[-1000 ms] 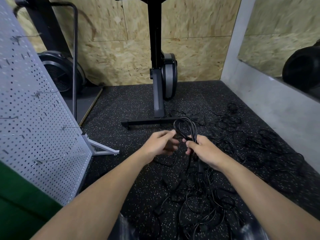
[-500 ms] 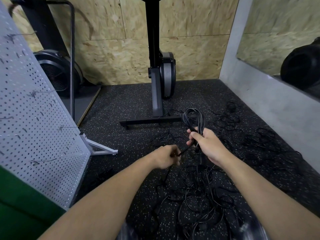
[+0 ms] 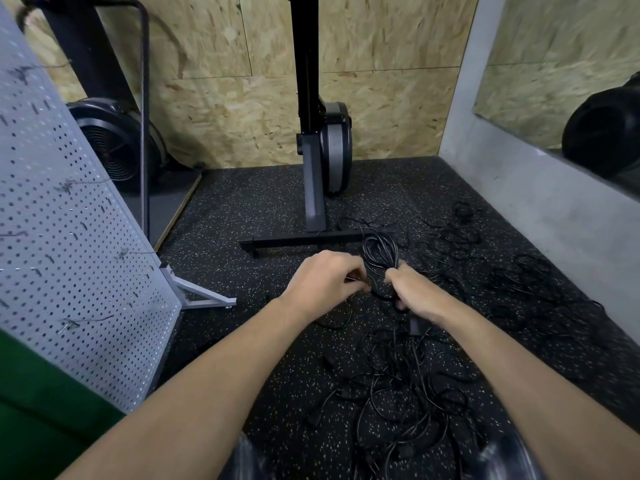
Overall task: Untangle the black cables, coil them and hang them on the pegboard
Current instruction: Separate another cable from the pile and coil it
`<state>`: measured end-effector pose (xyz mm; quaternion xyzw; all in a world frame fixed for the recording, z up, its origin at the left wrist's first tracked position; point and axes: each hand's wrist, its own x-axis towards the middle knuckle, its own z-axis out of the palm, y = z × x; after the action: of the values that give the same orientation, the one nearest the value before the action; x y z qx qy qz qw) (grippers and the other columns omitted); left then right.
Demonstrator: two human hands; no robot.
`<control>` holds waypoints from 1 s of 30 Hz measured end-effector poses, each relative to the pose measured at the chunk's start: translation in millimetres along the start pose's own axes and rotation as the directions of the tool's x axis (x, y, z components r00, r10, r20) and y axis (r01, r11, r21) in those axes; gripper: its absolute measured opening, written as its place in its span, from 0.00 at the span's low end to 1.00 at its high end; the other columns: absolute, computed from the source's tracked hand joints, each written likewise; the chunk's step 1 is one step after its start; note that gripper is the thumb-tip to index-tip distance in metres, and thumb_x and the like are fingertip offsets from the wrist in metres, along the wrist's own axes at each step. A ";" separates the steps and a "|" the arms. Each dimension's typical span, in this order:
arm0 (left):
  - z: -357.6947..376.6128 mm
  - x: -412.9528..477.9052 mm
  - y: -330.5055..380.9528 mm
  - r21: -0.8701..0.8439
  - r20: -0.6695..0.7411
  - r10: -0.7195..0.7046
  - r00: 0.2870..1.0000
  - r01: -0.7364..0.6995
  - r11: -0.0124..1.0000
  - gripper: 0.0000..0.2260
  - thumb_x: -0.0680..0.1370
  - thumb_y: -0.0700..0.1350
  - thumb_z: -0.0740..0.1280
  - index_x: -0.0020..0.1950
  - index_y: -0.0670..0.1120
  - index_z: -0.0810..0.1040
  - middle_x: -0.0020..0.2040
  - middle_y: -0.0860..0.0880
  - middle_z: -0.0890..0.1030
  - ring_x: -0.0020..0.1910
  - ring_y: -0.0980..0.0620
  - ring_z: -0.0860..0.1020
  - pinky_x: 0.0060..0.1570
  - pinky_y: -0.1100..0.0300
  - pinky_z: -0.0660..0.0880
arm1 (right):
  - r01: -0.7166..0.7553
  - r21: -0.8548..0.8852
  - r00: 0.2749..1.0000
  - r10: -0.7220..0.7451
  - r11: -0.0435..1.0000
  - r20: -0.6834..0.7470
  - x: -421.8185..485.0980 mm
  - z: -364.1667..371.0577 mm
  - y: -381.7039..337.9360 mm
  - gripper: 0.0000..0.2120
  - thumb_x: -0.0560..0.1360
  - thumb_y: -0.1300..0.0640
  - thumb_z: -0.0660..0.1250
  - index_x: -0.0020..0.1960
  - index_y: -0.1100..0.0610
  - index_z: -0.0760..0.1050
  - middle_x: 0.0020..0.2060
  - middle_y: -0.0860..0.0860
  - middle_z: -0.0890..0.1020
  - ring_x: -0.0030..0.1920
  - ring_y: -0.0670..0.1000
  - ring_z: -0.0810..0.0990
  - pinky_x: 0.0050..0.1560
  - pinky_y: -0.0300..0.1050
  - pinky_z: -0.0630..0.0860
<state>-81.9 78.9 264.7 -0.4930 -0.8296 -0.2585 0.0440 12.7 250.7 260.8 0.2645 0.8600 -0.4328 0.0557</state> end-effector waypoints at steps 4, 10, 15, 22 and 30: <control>-5.6 2.7 -1.4 -0.187 0.086 -0.091 0.992 0.106 0.977 0.06 0.74 0.46 0.80 0.47 0.48 0.87 0.44 0.55 0.85 0.45 0.59 0.82 0.51 0.59 0.79 | 0.011 0.072 0.999 -0.014 0.997 0.040 -1.1 -0.8 9.7 0.23 0.84 0.45 0.60 0.75 0.52 0.65 0.62 0.51 0.80 0.55 0.53 0.82 0.63 0.56 0.78; -17.6 -3.4 -8.1 -0.219 0.196 -0.052 0.979 0.095 0.971 0.06 0.77 0.42 0.77 0.52 0.51 0.88 0.49 0.58 0.86 0.51 0.62 0.81 0.57 0.69 0.75 | 0.075 0.185 0.997 -0.070 0.980 -0.038 -0.4 -4.4 17.7 0.16 0.84 0.48 0.65 0.68 0.56 0.75 0.49 0.51 0.86 0.39 0.47 0.84 0.47 0.46 0.79; -14.0 -1.9 2.1 -0.219 0.084 0.033 0.996 -0.014 0.976 0.05 0.75 0.44 0.79 0.50 0.50 0.88 0.47 0.56 0.84 0.48 0.59 0.81 0.54 0.56 0.79 | 0.089 0.101 0.996 -0.086 0.991 -0.032 1.1 -1.3 19.2 0.16 0.83 0.46 0.66 0.67 0.52 0.77 0.48 0.53 0.87 0.42 0.52 0.88 0.55 0.60 0.84; -18.0 3.2 2.4 -0.203 -0.045 0.031 0.998 -0.040 0.978 0.07 0.72 0.47 0.81 0.48 0.49 0.88 0.46 0.55 0.82 0.44 0.55 0.79 0.48 0.54 0.78 | 0.108 -0.054 0.992 -0.104 0.993 0.075 -2.9 -1.6 15.3 0.13 0.84 0.45 0.62 0.64 0.51 0.73 0.43 0.56 0.84 0.28 0.50 0.81 0.37 0.64 0.82; -22.0 -0.9 -2.7 -0.315 -0.027 -0.063 0.998 0.051 0.948 0.07 0.73 0.44 0.81 0.49 0.49 0.88 0.47 0.54 0.83 0.47 0.58 0.81 0.51 0.65 0.76 | -0.007 0.215 0.977 -0.039 0.977 0.211 -0.6 6.4 17.5 0.20 0.81 0.36 0.60 0.58 0.53 0.72 0.36 0.54 0.79 0.30 0.49 0.73 0.31 0.46 0.67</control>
<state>-87.7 66.8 282.3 -0.4649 -0.7907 -0.3974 -0.0272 21.2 254.0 244.5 0.2140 0.7995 -0.5493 0.1155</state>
